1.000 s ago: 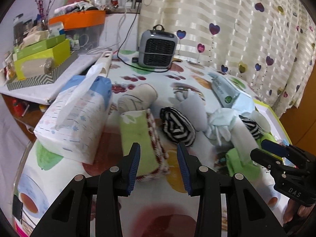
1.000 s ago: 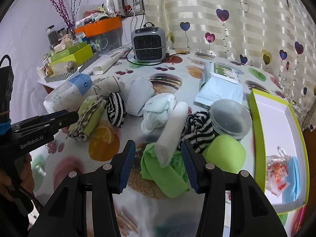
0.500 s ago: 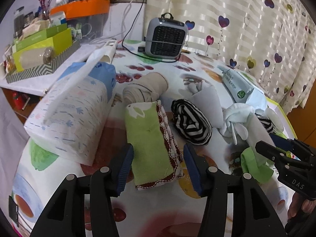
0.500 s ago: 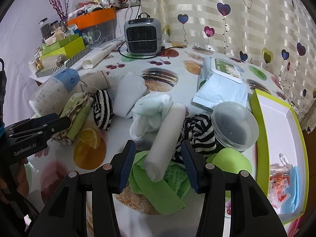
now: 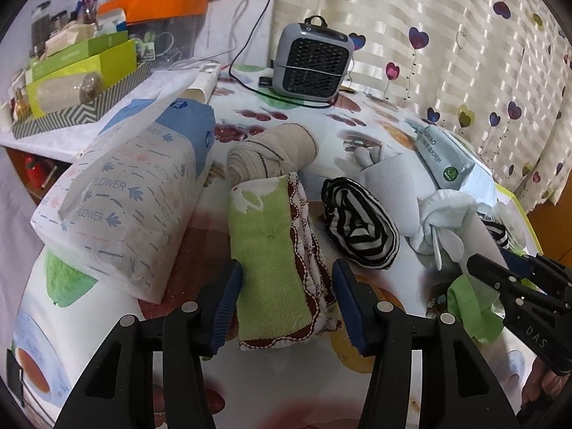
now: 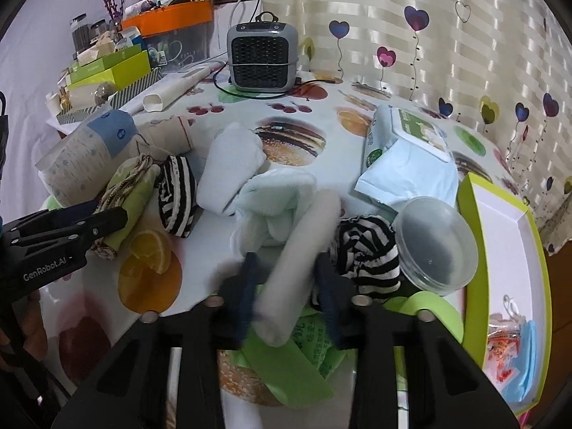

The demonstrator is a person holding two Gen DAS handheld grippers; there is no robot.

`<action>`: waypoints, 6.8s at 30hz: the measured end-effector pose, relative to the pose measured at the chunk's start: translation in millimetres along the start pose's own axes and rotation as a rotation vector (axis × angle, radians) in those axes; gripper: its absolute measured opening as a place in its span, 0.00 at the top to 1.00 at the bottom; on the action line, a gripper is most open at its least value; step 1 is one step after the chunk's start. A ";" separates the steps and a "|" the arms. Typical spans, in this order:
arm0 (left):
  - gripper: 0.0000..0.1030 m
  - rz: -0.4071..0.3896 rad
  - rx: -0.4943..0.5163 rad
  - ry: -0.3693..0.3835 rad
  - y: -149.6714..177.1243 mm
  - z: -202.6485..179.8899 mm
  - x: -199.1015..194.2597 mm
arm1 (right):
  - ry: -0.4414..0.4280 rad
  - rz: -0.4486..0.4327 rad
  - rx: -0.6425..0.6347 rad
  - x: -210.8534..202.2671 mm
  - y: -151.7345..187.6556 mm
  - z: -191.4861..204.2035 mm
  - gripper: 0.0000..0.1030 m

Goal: Organize soft objects
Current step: 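Lower the right gripper onto the white rolled towel and close on it, then grasp the green rolled towel with the left gripper while the right holds the white roll, then carry both rolled towels to the yellow box and lower the white roll inside, then open the right gripper to release the white roll while the left lowers the green towel into the box, then open the left gripper over the box and move both grippers back to the pile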

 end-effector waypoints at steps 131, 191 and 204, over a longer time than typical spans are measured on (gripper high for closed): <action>0.92 -0.042 0.389 0.420 -0.8 -272.7 -21.1 | 0.127 -0.137 0.410 -70.9 82.2 -203.1 0.85; 0.78 0.041 0.409 0.513 22.6 -315.9 1.6 | 0.181 -0.135 0.379 -94.1 93.4 -209.1 0.56; 0.78 0.003 0.363 0.430 24.9 -262.6 -31.3 | 0.115 -0.165 0.288 -114.3 79.0 -155.8 0.56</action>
Point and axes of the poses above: each gripper's, at about its wrist camera, not at the fingertips, and x roughly the way its jaws point, z to its left, y to its underside, the point moved 3 cm from there along x, roughly the way its jaws point, and after that the axes turned 12 degrees about y, right-handed, at the moved point
